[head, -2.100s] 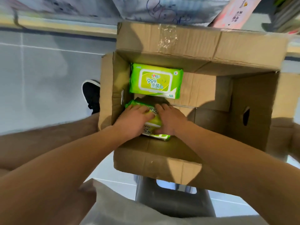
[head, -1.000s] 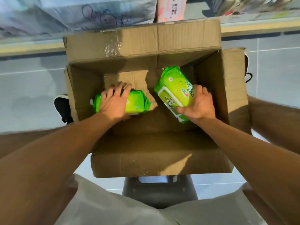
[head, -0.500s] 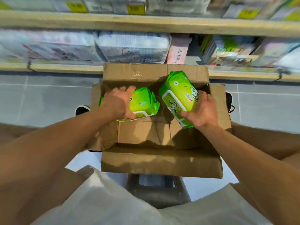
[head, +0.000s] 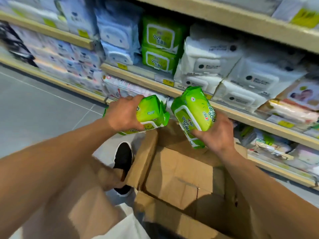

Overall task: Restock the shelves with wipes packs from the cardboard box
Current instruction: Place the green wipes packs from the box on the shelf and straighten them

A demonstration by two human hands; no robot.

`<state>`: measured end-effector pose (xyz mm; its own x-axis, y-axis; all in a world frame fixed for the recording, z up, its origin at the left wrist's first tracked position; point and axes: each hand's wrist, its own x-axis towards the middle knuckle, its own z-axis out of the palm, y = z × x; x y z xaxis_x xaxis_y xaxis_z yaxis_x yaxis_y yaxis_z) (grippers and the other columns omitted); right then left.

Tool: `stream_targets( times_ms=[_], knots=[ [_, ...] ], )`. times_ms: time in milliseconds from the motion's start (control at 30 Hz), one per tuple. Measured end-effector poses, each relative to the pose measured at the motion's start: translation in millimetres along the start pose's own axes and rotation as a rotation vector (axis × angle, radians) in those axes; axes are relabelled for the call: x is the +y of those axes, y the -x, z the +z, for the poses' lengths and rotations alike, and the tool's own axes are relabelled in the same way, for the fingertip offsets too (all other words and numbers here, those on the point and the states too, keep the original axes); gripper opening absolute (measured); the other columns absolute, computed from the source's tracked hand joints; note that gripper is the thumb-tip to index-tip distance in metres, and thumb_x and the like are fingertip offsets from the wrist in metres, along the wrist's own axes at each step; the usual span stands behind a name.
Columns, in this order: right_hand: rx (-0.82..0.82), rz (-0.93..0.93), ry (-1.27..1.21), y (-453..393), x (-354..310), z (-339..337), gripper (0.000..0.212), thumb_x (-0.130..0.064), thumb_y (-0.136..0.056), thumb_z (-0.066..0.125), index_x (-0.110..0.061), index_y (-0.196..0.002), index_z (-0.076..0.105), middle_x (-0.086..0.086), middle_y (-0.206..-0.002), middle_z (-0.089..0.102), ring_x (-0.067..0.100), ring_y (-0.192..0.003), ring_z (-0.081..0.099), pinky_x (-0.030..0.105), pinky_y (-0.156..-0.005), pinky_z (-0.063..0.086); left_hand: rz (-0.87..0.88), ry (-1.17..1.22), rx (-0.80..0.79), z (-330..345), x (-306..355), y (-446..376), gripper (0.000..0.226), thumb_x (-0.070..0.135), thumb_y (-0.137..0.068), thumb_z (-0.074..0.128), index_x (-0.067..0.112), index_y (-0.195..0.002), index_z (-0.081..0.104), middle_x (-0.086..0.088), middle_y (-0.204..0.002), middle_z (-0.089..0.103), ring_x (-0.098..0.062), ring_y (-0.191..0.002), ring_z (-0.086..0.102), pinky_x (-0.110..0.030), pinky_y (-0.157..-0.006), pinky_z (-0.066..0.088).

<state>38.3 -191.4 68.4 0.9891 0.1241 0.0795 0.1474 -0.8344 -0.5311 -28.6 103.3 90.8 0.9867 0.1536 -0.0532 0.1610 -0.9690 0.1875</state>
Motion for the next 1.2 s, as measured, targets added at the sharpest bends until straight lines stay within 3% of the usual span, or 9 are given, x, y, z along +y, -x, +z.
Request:
stream_targets(
  times_ms=[200,333,633,867,1067,1200],
  knots=[
    [-0.053,-0.190,0.040,-52.1,-82.7,19.1,0.103,-0.064,-0.044,0.074,-0.016,-0.132,0.050,0.008,-0.116,0.061,0.031,-0.105,0.056,0.042,-0.090,0.049,-0.169,0.005,0.072,-19.4,-54.3,-10.8,0.108,0.055,-0.050,0.079,0.030,-0.143,0.031,-0.010,-0.123,0.057,-0.035,-0.112,0.053,-0.046,-0.089,0.045],
    [-0.056,-0.275,0.101,-92.9,-127.6,30.9,0.101,-0.056,-0.050,0.081,-0.016,-0.136,0.046,0.010,-0.121,0.058,0.032,-0.109,0.052,0.042,-0.091,0.048,-0.247,0.040,0.076,-16.5,-75.0,-29.2,0.108,0.058,-0.049,0.078,0.033,-0.142,0.030,-0.008,-0.128,0.055,-0.034,-0.117,0.049,-0.049,-0.095,0.040],
    [-0.086,-0.424,0.444,-191.9,-201.0,47.7,0.095,-0.049,-0.063,0.084,-0.017,-0.139,0.039,0.014,-0.131,0.051,0.036,-0.118,0.048,0.043,-0.097,0.043,-0.224,0.098,0.117,-9.2,-100.9,-89.1,0.106,0.058,-0.051,0.078,0.035,-0.142,0.030,-0.008,-0.130,0.054,-0.035,-0.116,0.049,-0.049,-0.095,0.039],
    [-0.165,-0.342,0.482,-235.9,-208.8,73.5,0.096,-0.050,-0.063,0.085,-0.019,-0.140,0.036,0.013,-0.132,0.052,0.034,-0.119,0.052,0.042,-0.095,0.047,-0.262,0.185,0.128,-6.0,-107.0,-121.3,0.109,0.053,-0.052,0.082,0.036,-0.145,0.027,-0.007,-0.131,0.051,-0.035,-0.121,0.044,-0.050,-0.099,0.033],
    [-0.121,-0.420,0.562,-249.6,-204.0,92.1,0.092,-0.046,-0.068,0.083,-0.016,-0.141,0.035,0.013,-0.138,0.047,0.036,-0.127,0.043,0.042,-0.103,0.040,-0.268,0.230,0.157,-4.5,-102.2,-137.1,0.107,0.053,-0.052,0.082,0.037,-0.143,0.028,-0.007,-0.129,0.052,-0.036,-0.120,0.045,-0.049,-0.099,0.033],
    [-0.240,-0.350,0.583,-260.4,-190.2,104.3,0.097,-0.048,-0.071,0.081,-0.012,-0.144,0.029,0.016,-0.141,0.042,0.037,-0.129,0.040,0.041,-0.105,0.038,-0.284,0.240,0.163,-4.7,-100.9,-141.9,0.108,0.053,-0.051,0.082,0.036,-0.143,0.028,-0.007,-0.129,0.052,-0.036,-0.119,0.045,-0.049,-0.099,0.033]
  ],
)
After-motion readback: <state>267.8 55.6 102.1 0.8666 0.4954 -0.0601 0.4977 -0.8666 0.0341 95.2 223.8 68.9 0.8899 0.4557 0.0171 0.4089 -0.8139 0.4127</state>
